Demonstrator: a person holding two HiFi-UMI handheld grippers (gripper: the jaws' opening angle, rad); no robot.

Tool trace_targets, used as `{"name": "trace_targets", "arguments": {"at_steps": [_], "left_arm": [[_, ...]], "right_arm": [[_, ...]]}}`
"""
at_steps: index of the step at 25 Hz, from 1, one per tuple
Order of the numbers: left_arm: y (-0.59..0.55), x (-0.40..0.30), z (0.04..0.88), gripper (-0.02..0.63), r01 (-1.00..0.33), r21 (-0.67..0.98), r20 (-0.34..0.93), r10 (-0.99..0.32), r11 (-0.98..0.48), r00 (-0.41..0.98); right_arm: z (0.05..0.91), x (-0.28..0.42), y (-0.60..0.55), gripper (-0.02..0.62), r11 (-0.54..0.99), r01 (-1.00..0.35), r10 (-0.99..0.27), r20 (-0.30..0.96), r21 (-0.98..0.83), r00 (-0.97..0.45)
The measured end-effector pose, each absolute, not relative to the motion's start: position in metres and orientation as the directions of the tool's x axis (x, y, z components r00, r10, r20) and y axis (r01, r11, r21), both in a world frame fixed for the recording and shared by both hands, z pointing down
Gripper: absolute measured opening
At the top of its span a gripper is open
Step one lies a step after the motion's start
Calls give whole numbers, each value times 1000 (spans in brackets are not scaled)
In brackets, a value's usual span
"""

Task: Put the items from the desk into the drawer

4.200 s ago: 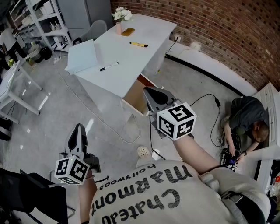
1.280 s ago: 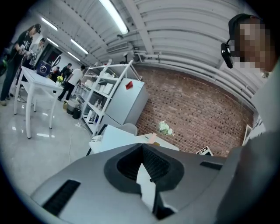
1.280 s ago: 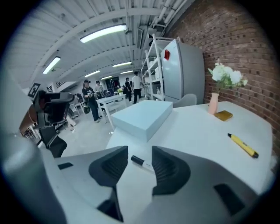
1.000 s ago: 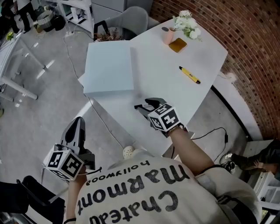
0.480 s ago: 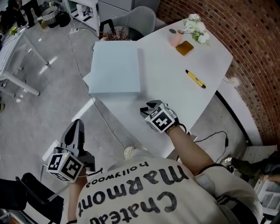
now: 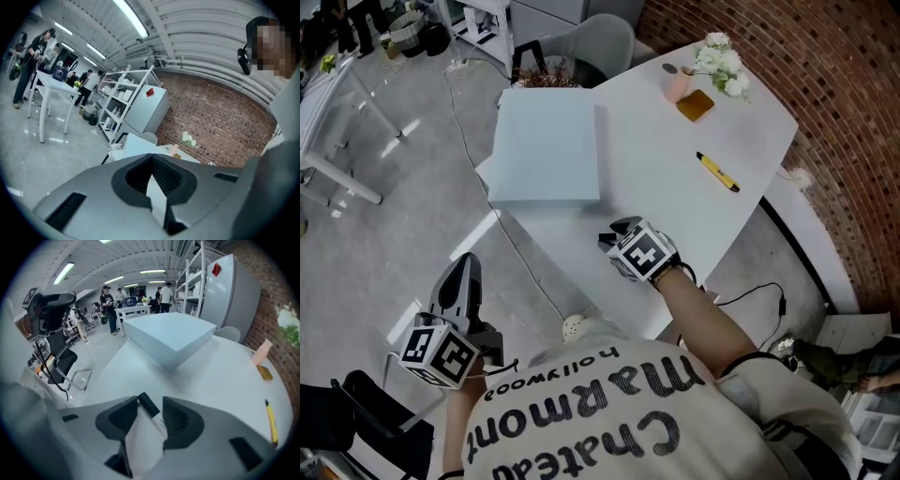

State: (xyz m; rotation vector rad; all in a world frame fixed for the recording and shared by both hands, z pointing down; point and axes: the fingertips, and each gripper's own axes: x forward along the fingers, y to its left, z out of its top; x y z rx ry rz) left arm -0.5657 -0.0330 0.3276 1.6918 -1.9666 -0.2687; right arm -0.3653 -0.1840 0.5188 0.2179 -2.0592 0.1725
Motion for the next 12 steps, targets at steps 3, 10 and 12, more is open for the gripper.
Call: {"name": "trace_targets", "arguments": {"at_steps": [3, 10, 12], "left_arm": [[-34, -563, 328, 2, -858, 475, 260, -963, 193, -72], [-33, -561, 327, 2, -862, 471, 264, -962, 186, -64], [-33, -561, 326, 2, -863, 471, 260, -964, 180, -59]], "right_arm": [[519, -366, -181, 141, 963, -263, -69, 881, -65, -469], [519, -363, -189, 77, 921, -382, -119, 875, -79, -469], [517, -362, -190, 75, 910, -407, -131, 873, -82, -470]]}}
